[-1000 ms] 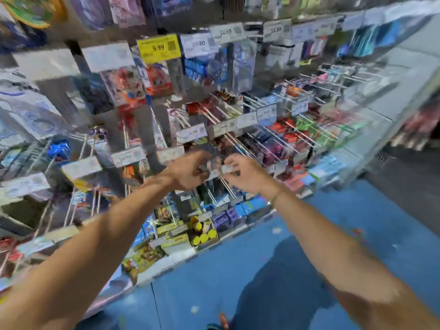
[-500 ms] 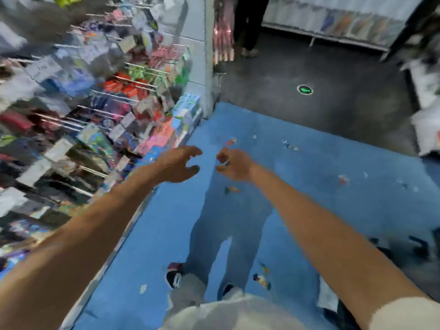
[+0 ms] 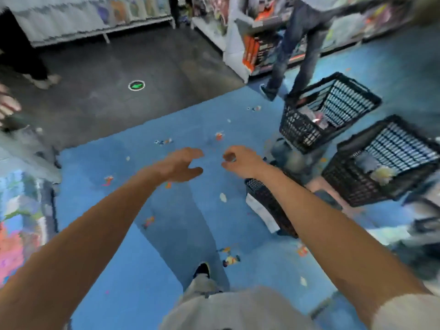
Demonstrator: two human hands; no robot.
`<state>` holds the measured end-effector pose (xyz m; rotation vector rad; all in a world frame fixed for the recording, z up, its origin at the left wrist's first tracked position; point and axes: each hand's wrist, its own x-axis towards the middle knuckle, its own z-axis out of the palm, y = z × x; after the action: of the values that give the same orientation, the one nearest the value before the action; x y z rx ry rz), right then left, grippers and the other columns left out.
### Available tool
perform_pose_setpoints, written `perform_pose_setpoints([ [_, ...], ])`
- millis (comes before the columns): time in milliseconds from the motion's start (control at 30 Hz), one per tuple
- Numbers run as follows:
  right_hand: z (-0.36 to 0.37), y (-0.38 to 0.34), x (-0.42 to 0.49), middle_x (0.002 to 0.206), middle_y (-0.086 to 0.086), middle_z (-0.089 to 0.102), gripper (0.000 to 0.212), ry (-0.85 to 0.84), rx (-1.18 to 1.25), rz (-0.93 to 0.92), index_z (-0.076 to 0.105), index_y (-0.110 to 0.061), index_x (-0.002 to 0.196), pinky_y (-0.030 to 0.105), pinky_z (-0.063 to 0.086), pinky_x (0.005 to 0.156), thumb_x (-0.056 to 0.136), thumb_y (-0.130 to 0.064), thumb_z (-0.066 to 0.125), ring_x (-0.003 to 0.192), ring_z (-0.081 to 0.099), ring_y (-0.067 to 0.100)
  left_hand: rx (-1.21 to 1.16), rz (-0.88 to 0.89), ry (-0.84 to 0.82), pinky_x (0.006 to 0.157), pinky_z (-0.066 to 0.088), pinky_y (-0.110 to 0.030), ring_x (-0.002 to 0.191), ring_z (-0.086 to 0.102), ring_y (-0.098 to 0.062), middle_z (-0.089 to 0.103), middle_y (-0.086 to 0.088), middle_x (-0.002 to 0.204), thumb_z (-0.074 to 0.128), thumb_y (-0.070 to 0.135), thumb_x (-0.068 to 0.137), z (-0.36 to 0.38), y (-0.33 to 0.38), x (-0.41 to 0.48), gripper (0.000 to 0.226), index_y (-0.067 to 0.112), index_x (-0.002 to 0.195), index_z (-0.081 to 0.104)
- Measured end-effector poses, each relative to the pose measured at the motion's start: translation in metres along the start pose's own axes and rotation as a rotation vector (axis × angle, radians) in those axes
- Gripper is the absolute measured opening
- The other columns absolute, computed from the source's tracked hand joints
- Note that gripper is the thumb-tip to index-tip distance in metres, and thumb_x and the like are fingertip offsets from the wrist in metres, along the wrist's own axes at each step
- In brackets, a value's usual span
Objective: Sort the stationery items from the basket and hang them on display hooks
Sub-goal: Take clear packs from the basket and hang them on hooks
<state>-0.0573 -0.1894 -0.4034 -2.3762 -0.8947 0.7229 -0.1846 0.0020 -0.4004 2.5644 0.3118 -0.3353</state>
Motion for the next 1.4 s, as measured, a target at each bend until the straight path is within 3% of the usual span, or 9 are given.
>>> perform_pose_setpoints([
  [333, -0.079, 0.122, -0.068, 0.126, 0.009, 0.062, 0.030, 0.435, 0.305, 0.450, 0.062, -0.008, 0.123, 0.033, 0.046, 0.089, 0.099, -0.026, 0.065, 0.114, 0.059, 0.025, 0.130, 0.454, -0.278, 0.111, 0.037, -0.035, 0.138, 0.048, -0.031, 0.046, -0.015, 0.153, 0.067, 0.019, 0.100, 0.019, 0.136, 0.160, 0.057, 0.007, 0.151, 0.045],
  [567, -0.104, 0.200, -0.137, 0.109, 0.017, 0.061, 0.037, 0.702, 0.453, 0.725, 0.056, 0.003, 0.121, 0.030, 0.046, 0.072, 0.095, -0.019, 0.070, 0.085, 0.057, 0.023, 0.174, 0.707, -0.473, 0.099, 0.050, -0.048, 0.122, 0.059, -0.036, 0.060, -0.016, 0.129, 0.068, 0.020, 0.098, 0.061, 0.255, 0.224, 0.042, 0.002, 0.134, 0.055],
  [667, -0.115, 0.239, -0.153, 0.102, 0.011, 0.055, 0.035, 0.785, 0.514, 0.788, 0.055, 0.001, 0.120, 0.031, 0.047, 0.074, 0.096, -0.019, 0.070, 0.091, 0.054, 0.020, 0.187, 0.787, -0.513, 0.100, 0.045, -0.039, 0.121, 0.056, -0.030, 0.056, -0.016, 0.132, 0.066, 0.025, 0.099, 0.084, 0.302, 0.252, 0.046, 0.008, 0.139, 0.051],
  [733, -0.124, 0.268, -0.159, 0.109, 0.009, 0.061, 0.033, 0.840, 0.545, 0.817, 0.057, -0.005, 0.121, 0.026, 0.045, 0.069, 0.095, -0.022, 0.070, 0.092, 0.059, 0.021, 0.233, 0.822, -0.522, 0.107, 0.040, -0.036, 0.137, 0.049, -0.029, 0.048, -0.012, 0.151, 0.065, 0.032, 0.101, 0.099, 0.332, 0.272, 0.064, 0.009, 0.154, 0.039],
  [900, -0.165, 0.361, -0.160, 0.122, 0.023, 0.064, 0.035, 0.888, 0.588, 0.868, 0.058, 0.003, 0.117, 0.040, 0.050, 0.078, 0.094, -0.022, 0.070, 0.097, 0.064, 0.035, 0.272, 0.840, -0.533, 0.124, 0.029, -0.044, 0.152, 0.031, -0.027, 0.029, -0.006, 0.167, 0.062, 0.038, 0.102, 0.145, 0.410, 0.338, 0.074, 0.013, 0.162, 0.026],
  [1000, -0.201, 0.425, -0.150, 0.118, 0.010, 0.064, 0.028, 0.883, 0.693, 0.863, 0.058, -0.012, 0.112, 0.038, 0.052, 0.078, 0.093, -0.026, 0.072, 0.090, 0.063, 0.021, 0.278, 0.772, -0.558, 0.125, 0.028, -0.045, 0.153, 0.029, -0.026, 0.026, -0.005, 0.168, 0.062, 0.038, 0.102, 0.175, 0.457, 0.382, 0.075, 0.015, 0.163, 0.025],
  [1067, -0.228, 0.466, -0.142, 0.112, 0.000, 0.061, 0.039, 0.842, 0.755, 0.864, 0.055, -0.015, 0.126, 0.033, 0.052, 0.070, 0.094, -0.028, 0.072, 0.089, 0.063, 0.016, 0.283, 0.725, -0.576, 0.124, 0.029, -0.045, 0.152, 0.031, -0.029, 0.027, -0.008, 0.168, 0.063, 0.036, 0.102, 0.193, 0.488, 0.412, 0.076, 0.013, 0.162, 0.025],
  [1233, -0.283, 0.560, -0.120, 0.100, 0.011, 0.061, 0.022, 0.728, 0.847, 0.933, 0.055, -0.011, 0.112, 0.034, 0.044, 0.065, 0.092, -0.006, 0.062, 0.079, 0.055, 0.020, 0.305, 0.638, -0.607, 0.118, 0.035, -0.038, 0.148, 0.039, -0.029, 0.034, -0.010, 0.165, 0.063, 0.038, 0.101, 0.238, 0.549, 0.483, 0.076, 0.010, 0.162, 0.026],
  [1400, -0.298, 0.619, -0.088, 0.098, 0.003, 0.053, 0.024, 0.616, 0.874, 0.974, 0.047, -0.014, 0.111, 0.031, 0.042, 0.064, 0.092, -0.012, 0.061, 0.080, 0.052, 0.016, 0.309, 0.489, -0.743, 0.122, 0.030, -0.039, 0.152, 0.030, -0.031, 0.028, -0.010, 0.168, 0.063, 0.045, 0.099, 0.289, 0.563, 0.535, 0.084, 0.009, 0.163, 0.021],
])
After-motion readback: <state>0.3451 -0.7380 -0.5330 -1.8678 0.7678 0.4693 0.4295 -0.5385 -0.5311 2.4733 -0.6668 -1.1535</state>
